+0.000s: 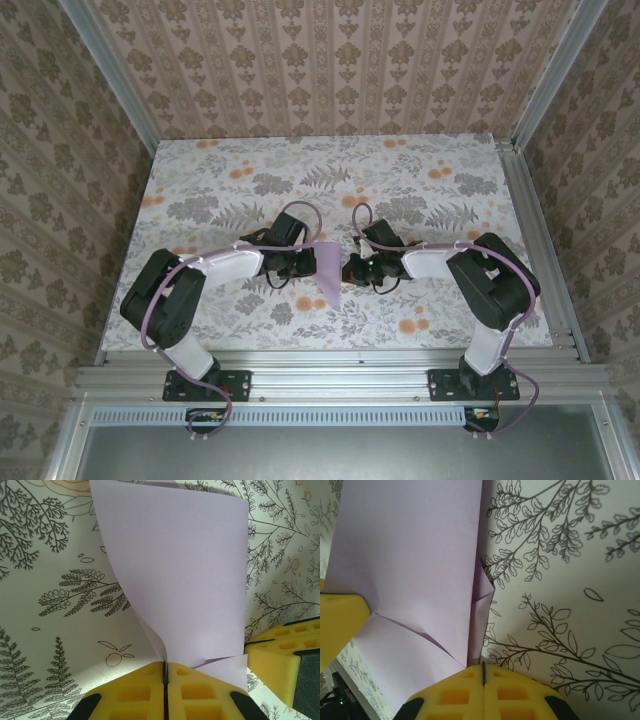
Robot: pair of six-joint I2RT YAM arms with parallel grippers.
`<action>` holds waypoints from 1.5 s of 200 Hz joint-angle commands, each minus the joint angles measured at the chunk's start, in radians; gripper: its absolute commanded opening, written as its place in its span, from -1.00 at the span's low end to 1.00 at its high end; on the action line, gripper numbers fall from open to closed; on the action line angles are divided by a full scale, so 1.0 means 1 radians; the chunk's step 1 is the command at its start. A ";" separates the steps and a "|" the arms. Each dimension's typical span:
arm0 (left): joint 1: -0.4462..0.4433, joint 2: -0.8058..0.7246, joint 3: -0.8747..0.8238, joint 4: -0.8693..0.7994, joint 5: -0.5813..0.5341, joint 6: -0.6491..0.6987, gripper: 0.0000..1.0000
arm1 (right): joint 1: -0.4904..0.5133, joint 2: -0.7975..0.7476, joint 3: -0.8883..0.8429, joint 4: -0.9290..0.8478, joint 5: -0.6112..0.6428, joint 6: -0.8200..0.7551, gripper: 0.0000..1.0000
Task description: Fold a paper plane with a square sheet of paper (pick it up from the middle)
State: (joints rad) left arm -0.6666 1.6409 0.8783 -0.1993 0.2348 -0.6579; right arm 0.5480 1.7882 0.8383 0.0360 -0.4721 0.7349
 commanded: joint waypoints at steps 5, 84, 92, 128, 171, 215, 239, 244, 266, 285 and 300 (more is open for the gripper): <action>-0.007 0.011 0.036 -0.046 -0.020 0.033 -0.82 | 0.006 -0.067 0.014 -0.077 0.046 -0.024 -0.95; -0.022 0.027 0.069 -0.070 -0.030 0.058 -0.75 | 0.031 -0.071 0.020 -0.013 -0.007 0.025 -0.94; -0.023 0.025 0.069 -0.071 -0.032 0.060 -0.74 | 0.036 -0.051 0.033 -0.013 -0.007 0.024 -0.95; -0.023 0.015 0.063 -0.068 -0.031 0.058 -0.71 | 0.038 0.017 0.053 -0.008 -0.006 0.014 -0.98; -0.023 -0.004 0.060 -0.061 -0.025 0.049 -0.54 | 0.038 0.032 0.045 -0.048 0.031 -0.017 -1.00; -0.019 -0.041 0.029 -0.014 0.024 0.011 -0.43 | 0.038 0.039 0.037 -0.055 0.041 -0.028 -1.00; -0.020 -0.057 0.014 0.011 0.039 0.001 -0.40 | 0.036 0.043 0.036 -0.058 0.044 -0.031 -1.00; -0.021 -0.057 0.015 0.009 0.042 0.002 -0.40 | 0.036 0.043 0.035 -0.056 0.042 -0.031 -1.00; -0.020 -0.060 0.019 0.011 0.057 0.003 -0.38 | 0.036 0.044 0.032 -0.053 0.042 -0.031 -1.00; -0.018 -0.051 0.029 0.003 0.071 0.009 -0.42 | 0.036 0.042 0.028 -0.045 0.040 -0.027 -1.00; -0.019 -0.046 0.036 -0.006 0.081 0.013 -0.47 | 0.036 0.040 0.025 -0.042 0.039 -0.025 -1.00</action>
State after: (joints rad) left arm -0.6868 1.6081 0.9047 -0.2008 0.2798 -0.6361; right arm 0.5816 1.8038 0.8654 0.0189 -0.4622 0.7277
